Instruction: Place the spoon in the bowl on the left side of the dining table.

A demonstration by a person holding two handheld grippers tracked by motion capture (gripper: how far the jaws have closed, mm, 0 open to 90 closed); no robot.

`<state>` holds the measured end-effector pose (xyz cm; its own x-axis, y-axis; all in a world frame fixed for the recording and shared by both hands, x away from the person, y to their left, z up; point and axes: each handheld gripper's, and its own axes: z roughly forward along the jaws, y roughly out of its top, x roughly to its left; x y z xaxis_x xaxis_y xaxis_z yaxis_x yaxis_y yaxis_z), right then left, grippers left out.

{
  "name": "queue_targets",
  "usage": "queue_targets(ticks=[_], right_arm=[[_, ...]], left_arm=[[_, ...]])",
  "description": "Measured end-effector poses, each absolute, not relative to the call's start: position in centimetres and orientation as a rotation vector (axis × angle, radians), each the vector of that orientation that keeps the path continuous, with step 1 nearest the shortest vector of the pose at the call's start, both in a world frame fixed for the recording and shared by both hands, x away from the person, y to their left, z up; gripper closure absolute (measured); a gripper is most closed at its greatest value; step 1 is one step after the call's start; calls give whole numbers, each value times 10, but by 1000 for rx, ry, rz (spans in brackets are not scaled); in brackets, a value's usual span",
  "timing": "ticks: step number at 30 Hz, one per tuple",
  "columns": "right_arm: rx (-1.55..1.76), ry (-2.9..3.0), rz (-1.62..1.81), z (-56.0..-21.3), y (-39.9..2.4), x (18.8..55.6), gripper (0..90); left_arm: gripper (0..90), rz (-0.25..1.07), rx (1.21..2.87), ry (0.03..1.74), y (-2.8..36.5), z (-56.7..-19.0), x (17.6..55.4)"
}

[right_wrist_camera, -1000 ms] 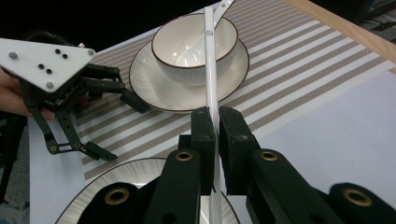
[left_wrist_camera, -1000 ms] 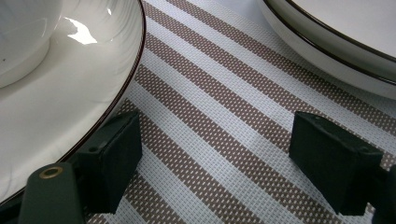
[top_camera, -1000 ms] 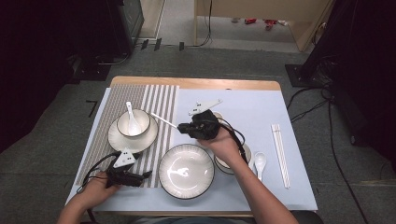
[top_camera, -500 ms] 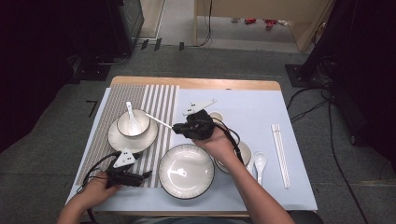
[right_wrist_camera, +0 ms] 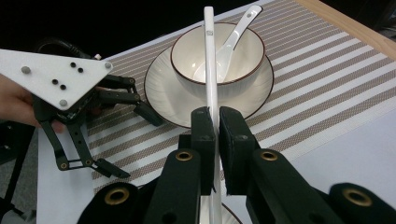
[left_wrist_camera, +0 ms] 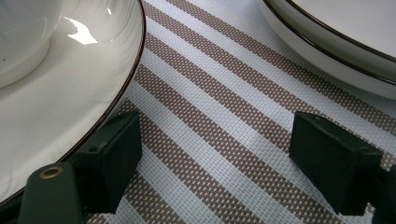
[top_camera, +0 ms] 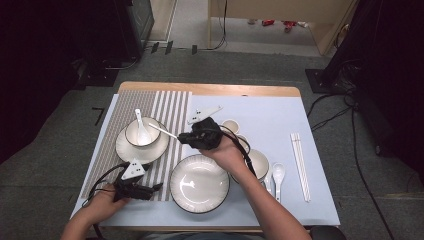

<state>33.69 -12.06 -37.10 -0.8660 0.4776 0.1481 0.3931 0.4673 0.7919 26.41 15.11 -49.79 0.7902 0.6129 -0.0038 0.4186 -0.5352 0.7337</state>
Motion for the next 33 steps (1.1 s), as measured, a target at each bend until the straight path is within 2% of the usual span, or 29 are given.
queue_targets(ticks=[33], right_arm=[[745, 2644, 1366, -376, -94, 340, 854]], left_arm=[[175, 327, 2218, 757, 151, -498, 264]])
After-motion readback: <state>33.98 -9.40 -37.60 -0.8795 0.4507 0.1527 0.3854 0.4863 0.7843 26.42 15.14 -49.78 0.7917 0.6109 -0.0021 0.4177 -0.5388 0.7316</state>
